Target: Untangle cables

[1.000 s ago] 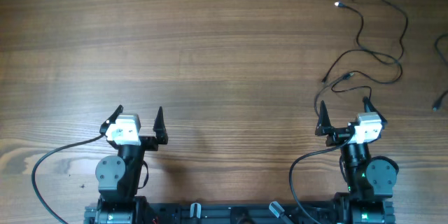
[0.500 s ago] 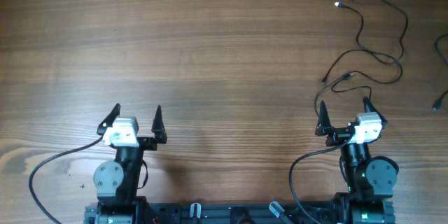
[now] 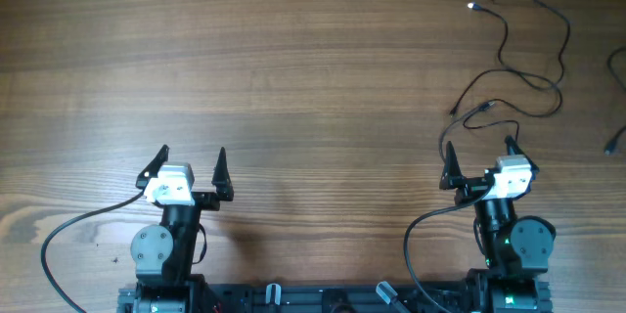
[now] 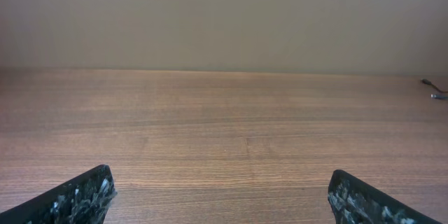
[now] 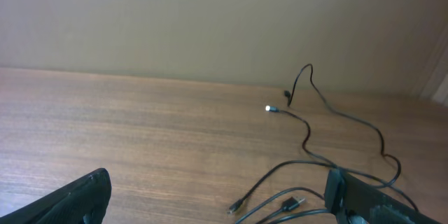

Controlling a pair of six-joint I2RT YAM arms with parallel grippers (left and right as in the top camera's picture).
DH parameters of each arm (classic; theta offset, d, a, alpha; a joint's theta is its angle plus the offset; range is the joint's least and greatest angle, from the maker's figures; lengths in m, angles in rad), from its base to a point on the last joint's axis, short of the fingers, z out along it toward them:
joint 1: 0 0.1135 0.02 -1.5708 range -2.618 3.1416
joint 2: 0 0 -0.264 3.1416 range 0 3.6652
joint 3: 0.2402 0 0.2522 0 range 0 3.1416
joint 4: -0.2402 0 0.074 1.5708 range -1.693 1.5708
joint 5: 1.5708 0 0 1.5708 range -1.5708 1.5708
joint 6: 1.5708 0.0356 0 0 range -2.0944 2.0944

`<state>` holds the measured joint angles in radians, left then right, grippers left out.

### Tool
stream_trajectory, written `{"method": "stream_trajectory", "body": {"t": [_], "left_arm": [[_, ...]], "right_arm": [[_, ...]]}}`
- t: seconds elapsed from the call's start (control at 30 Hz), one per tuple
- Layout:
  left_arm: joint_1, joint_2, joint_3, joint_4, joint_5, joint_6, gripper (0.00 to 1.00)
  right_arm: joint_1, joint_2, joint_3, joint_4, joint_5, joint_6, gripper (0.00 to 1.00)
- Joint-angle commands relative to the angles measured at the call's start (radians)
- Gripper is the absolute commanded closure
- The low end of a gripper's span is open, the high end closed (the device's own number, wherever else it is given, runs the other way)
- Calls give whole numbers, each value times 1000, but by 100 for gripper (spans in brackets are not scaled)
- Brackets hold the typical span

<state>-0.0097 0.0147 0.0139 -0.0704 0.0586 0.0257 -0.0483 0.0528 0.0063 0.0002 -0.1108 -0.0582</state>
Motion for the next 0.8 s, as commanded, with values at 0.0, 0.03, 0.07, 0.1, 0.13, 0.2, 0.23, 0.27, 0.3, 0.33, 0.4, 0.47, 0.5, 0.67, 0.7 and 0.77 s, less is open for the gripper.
{"method": "stream_trajectory", "body": {"t": [0.0,0.03,0.07,0.1,0.13,0.2,0.23,0.27,0.3,0.33,0.4,0.47,0.5,0.67,0.7,0.77], "left_arm": [[8,-11,-8,0,15,23,0],[8,-11,-8,0,15,23,0],[8,-11,-8,0,15,23,0],[8,-11,-8,0,15,23,0],[8,-11,-8,0,15,23,0],[8,-11,-8,0,15,23,0],[8,-11,-8,0,15,23,0],[8,-11,-8,0,15,23,0],[8,-11,-8,0,15,23,0],[8,-11,-8,0,15,23,0],[8,-11,-8,0,15,23,0],[8,-11,-8,0,15,23,0],[8,-11,-8,0,15,23,0],[8,-11,-8,0,15,23,0],[8,-11,-8,0,15,23,0],[8,-11,-8,0,15,23,0]], "right_arm": [[6,11,-1,6,-1,-14,0],[6,11,-1,6,-1,-14,0],[6,11,-1,6,-1,-14,0],[6,11,-1,6,-1,-13,0],[6,11,-1,6,-1,-14,0],[6,11,-1,6,-1,-14,0],[6,11,-1,6,-1,-13,0],[6,11,-1,6,-1,-14,0],[6,11,-1,6,-1,-14,0],[6,11,-1,6,-1,-14,0],[6,11,-1,6,-1,-14,0],[7,11,-1,6,-1,-14,0],[12,11,-1,6,-1,-14,0],[69,11,-1,6,-1,-14,0],[76,11,-1,6,-1,-14,0],[76,11,-1,7,-1,-14,0]]}}
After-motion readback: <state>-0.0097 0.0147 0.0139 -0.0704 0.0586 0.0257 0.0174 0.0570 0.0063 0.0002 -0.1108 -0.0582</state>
